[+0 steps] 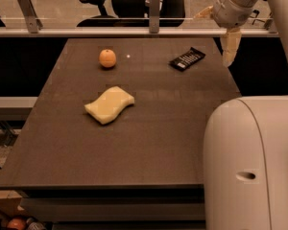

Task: Move rxbar chocolate near sponge

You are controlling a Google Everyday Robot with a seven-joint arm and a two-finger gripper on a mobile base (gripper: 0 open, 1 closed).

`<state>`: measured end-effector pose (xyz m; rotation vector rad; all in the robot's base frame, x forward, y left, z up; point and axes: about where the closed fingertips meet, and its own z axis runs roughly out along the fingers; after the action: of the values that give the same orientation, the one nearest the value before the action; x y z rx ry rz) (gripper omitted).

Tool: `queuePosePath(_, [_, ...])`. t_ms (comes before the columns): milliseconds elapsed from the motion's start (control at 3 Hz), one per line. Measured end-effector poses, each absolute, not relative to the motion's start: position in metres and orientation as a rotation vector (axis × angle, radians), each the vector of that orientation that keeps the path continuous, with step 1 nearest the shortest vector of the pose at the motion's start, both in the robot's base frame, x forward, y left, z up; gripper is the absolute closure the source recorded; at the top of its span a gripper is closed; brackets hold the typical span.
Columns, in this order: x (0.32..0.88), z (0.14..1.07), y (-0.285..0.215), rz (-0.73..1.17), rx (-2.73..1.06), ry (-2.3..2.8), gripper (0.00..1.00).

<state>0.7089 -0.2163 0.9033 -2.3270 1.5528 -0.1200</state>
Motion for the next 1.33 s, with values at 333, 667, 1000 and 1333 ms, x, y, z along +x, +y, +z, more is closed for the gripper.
queuePosePath(333, [0.694,0.903,-0.203,-0.033,-2.271,1.572,0.0])
queuePosePath(667, [0.675,0.89,-0.181,0.071,-2.26,1.582,0.0])
queuePosePath(1000, [0.658,0.869,-0.161,0.154,-2.265,1.607,0.0])
queuePosePath(1333, [0.66,0.868,-0.161,0.151,-2.263,1.608,0.0])
